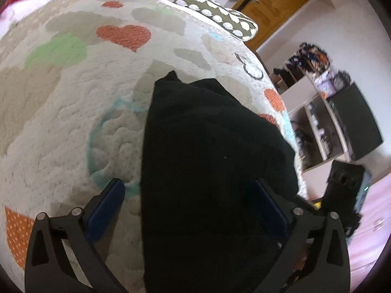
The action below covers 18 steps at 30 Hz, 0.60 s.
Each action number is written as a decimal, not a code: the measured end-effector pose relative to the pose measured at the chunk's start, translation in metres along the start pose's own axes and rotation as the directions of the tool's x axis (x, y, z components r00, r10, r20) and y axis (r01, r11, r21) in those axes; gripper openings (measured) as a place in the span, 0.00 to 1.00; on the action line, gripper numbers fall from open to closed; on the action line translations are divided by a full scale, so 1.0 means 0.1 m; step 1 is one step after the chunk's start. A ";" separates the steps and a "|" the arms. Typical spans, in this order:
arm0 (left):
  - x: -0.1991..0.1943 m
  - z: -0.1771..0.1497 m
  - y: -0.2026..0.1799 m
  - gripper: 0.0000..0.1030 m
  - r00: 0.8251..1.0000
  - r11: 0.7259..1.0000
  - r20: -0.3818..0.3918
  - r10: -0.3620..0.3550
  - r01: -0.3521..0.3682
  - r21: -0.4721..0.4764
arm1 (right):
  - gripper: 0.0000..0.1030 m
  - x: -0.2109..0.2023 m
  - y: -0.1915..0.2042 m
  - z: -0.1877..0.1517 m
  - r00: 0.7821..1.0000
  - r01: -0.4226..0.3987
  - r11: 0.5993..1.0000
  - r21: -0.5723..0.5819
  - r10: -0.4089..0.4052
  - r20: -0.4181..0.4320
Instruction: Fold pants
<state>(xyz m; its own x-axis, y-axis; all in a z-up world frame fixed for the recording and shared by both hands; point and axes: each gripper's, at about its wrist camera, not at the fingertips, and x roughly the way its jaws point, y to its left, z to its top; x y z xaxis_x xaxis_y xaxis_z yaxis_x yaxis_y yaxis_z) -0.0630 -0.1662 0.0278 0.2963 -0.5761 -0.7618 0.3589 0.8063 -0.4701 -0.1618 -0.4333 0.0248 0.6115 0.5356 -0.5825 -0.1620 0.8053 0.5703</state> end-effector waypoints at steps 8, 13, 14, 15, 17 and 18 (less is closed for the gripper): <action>-0.22 0.02 -0.16 0.47 0.998 0.996 0.047 0.031 -0.035 0.085 | 0.31 -0.14 0.16 0.08 0.999 -0.007 1.000 -0.010 0.008 0.053; -0.57 0.17 -0.18 0.47 0.990 0.989 0.133 0.048 -0.065 0.130 | 0.31 -0.19 0.54 0.33 0.996 -0.027 0.994 -0.106 0.035 0.081; -0.68 0.24 -0.15 0.47 0.987 0.990 0.155 0.046 -0.066 0.125 | 0.31 -0.17 0.58 0.38 0.995 -0.035 0.993 -0.114 0.046 0.088; -0.73 0.29 -0.13 0.47 0.985 0.990 0.165 0.048 -0.069 0.125 | 0.31 -0.17 0.64 0.44 0.994 -0.046 0.991 -0.122 0.058 0.097; -0.85 0.42 -0.08 0.47 0.979 0.987 0.194 0.066 -0.092 0.131 | 0.31 -0.12 0.75 0.56 0.991 -0.065 0.988 -0.141 0.081 0.110; -0.90 0.47 -0.04 0.47 0.975 0.986 0.206 0.077 -0.106 0.131 | 0.31 -0.08 0.81 0.62 0.990 -0.070 0.986 -0.152 0.088 0.114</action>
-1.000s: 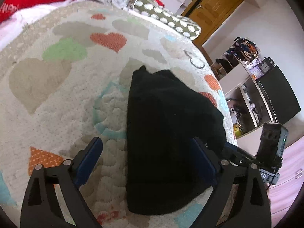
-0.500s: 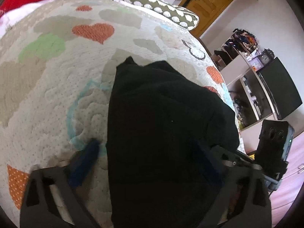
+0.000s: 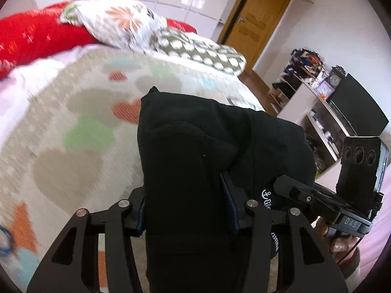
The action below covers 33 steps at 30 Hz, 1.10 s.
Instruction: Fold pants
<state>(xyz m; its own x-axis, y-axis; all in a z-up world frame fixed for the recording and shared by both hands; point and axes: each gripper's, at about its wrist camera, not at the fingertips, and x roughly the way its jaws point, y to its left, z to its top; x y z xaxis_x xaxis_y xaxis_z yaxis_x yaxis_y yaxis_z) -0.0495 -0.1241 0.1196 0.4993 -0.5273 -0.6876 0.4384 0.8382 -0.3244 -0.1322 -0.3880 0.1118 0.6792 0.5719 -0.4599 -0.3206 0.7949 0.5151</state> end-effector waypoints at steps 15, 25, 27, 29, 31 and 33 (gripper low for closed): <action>0.45 -0.24 1.14 0.74 0.983 0.961 -0.123 0.133 -0.159 -0.226 | 0.43 1.16 -0.18 -0.07 0.962 0.172 0.985 -0.023 -0.173 -0.210; 0.19 -0.06 0.65 0.73 0.968 0.967 -0.027 0.251 -0.252 -0.043 | 0.43 0.81 0.27 0.38 0.981 0.162 0.978 -0.132 -0.174 -0.084; 0.27 -0.10 0.61 0.73 0.956 0.957 -0.033 0.291 -0.291 -0.012 | 0.42 0.96 0.32 0.39 0.974 0.185 0.969 -0.164 -0.203 -0.101; 0.38 -0.14 0.62 0.73 0.947 0.949 -0.059 0.315 -0.316 0.001 | 0.42 1.19 0.27 0.40 0.963 0.214 0.960 -0.179 -0.238 -0.129; 0.49 -0.18 0.66 0.73 0.945 0.949 -0.084 0.315 -0.317 -0.007 | 0.39 1.35 0.18 0.36 0.953 0.227 0.958 -0.175 -0.255 -0.162; 0.52 -0.23 0.68 0.74 0.943 0.947 -0.089 0.320 -0.322 -0.011 | 0.38 1.53 0.04 0.30 0.937 0.262 0.950 -0.169 -0.293 -0.191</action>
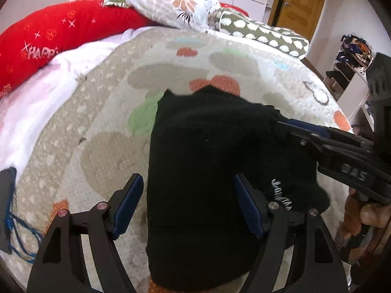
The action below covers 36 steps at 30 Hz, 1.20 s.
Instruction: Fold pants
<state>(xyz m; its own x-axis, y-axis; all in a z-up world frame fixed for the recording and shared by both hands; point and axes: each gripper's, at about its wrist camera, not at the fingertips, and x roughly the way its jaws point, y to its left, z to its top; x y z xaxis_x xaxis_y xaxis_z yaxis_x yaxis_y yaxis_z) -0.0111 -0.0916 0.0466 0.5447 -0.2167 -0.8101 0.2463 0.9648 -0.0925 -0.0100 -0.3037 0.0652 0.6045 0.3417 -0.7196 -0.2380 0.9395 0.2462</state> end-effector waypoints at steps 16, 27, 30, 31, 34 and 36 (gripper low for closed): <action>-0.16 -0.06 -0.10 0.78 0.991 0.996 0.097 0.088 -0.089 0.014 | 0.58 -0.29 0.01 -0.13 0.996 0.027 0.998 0.048 -0.031 0.080; -0.58 -0.18 -0.11 0.81 0.967 0.990 0.216 0.138 -0.140 -0.007 | 0.70 -0.63 0.24 -0.36 0.985 0.080 0.994 0.070 -0.090 0.150; -0.67 -0.22 -0.10 0.81 0.960 0.988 0.236 0.150 -0.151 -0.015 | 0.72 -0.77 0.30 -0.40 0.980 0.092 0.993 0.069 -0.103 0.172; -0.73 -0.24 -0.09 0.81 0.957 0.988 0.248 0.153 -0.153 -0.019 | 0.73 -0.80 0.32 -0.42 0.979 0.095 0.993 0.065 -0.105 0.177; -0.86 -0.29 -0.07 0.83 0.948 0.987 0.275 0.159 -0.157 -0.032 | 0.75 -0.89 0.38 -0.47 0.975 0.105 0.993 0.051 -0.113 0.191; -0.92 -0.31 -0.05 0.84 0.945 0.987 0.285 0.159 -0.155 -0.037 | 0.76 -0.93 0.41 -0.51 0.974 0.105 0.993 0.052 -0.114 0.196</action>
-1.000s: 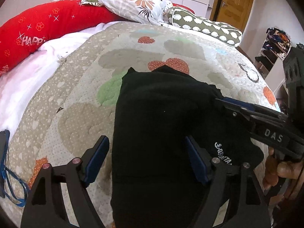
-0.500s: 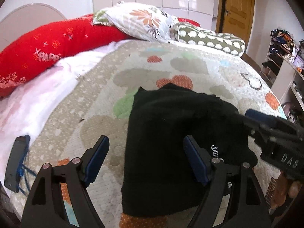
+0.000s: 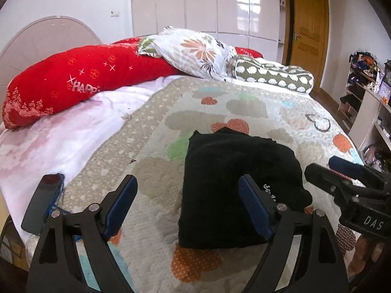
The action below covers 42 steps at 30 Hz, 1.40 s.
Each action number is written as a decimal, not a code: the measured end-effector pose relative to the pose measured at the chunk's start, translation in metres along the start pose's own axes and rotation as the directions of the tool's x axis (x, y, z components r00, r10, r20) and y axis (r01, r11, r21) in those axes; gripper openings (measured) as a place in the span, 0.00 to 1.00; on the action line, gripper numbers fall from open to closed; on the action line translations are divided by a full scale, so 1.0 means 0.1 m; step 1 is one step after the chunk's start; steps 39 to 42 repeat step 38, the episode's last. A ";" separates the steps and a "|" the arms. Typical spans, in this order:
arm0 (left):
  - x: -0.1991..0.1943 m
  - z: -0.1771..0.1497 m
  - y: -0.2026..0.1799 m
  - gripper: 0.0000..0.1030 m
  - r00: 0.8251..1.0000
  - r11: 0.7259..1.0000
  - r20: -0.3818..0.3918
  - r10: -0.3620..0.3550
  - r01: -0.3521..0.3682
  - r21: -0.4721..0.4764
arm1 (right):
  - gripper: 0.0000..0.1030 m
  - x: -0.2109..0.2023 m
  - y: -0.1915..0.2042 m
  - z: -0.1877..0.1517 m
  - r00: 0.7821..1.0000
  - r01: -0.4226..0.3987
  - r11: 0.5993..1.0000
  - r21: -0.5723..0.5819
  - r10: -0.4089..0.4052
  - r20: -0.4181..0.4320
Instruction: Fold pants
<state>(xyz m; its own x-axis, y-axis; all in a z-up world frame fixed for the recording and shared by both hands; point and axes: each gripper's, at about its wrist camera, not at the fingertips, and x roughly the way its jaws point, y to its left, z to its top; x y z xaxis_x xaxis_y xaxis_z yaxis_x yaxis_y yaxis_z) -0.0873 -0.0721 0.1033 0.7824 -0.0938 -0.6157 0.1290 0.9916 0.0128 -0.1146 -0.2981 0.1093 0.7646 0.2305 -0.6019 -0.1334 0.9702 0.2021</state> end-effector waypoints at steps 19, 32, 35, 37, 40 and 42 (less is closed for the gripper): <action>-0.38 -0.04 -0.01 0.84 0.999 1.000 0.042 0.001 -0.001 0.001 | 0.78 -0.32 0.13 -0.26 1.000 -0.017 1.000 -0.021 0.017 -0.010; -0.42 -0.04 -0.09 0.84 0.999 1.000 0.035 -0.012 0.011 0.013 | 0.78 -0.35 0.10 -0.31 0.999 -0.024 0.999 -0.021 0.024 -0.027; -0.43 -0.05 -0.11 0.84 0.999 1.000 0.041 -0.019 0.019 0.017 | 0.78 -0.36 0.10 -0.33 0.999 -0.022 0.999 -0.026 0.021 -0.032; -0.45 -0.06 -0.12 0.84 0.999 1.000 0.047 -0.021 0.020 0.023 | 0.78 -0.36 0.10 -0.33 0.999 -0.023 0.999 -0.026 0.022 -0.032; -0.45 -0.07 -0.13 0.84 0.999 0.999 0.047 -0.021 0.019 0.027 | 0.78 -0.36 0.10 -0.33 0.999 -0.023 0.999 -0.026 0.022 -0.031; -0.45 -0.07 -0.13 0.84 0.999 0.999 0.047 -0.021 0.019 0.027 | 0.78 -0.36 0.10 -0.33 0.999 -0.023 0.999 -0.026 0.022 -0.031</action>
